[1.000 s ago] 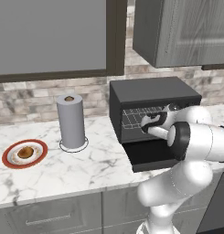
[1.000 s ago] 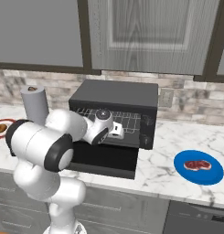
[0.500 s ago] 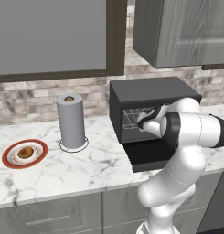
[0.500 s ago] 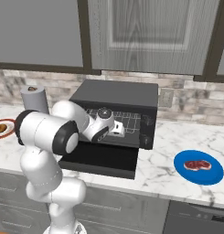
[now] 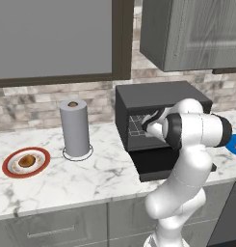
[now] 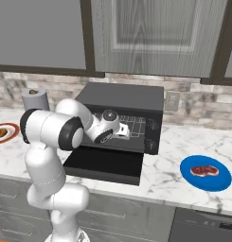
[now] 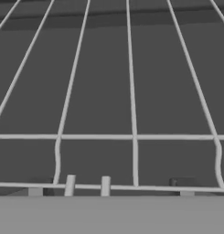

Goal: Open the toaster oven door. Place the bread on the bottom rack in the toaster oven and place the steak on the top rack.

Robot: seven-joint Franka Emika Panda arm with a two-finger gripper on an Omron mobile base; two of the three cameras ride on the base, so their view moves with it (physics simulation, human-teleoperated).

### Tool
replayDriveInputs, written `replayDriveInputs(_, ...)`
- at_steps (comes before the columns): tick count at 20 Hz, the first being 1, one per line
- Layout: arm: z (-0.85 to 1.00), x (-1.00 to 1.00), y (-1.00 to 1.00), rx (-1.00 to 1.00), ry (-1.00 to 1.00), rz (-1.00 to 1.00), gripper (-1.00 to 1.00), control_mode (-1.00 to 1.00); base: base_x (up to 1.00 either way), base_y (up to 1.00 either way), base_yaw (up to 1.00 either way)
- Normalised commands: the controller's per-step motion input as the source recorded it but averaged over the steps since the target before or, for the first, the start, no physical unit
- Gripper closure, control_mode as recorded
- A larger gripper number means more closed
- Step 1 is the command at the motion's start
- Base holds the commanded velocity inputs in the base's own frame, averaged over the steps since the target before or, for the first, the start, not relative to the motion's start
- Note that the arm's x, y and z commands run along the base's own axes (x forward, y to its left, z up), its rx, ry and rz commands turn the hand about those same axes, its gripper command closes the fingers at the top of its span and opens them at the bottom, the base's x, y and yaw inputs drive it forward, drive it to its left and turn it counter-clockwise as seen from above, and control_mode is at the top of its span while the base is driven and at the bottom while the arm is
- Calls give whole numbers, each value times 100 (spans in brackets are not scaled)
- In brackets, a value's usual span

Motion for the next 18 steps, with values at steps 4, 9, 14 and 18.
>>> replayDriveInputs(4,-12,21,0,0,0,0,100,-100,0,0,0)
replayDriveInputs(9,-6,3,0,0,0,0,100,-100,0,0,0)
replayDriveInputs(14,0,0,0,0,0,0,100,-100,0,0,0)
replayDriveInputs(18,0,-1,2,0,8,0,100,-100,0,0,0)
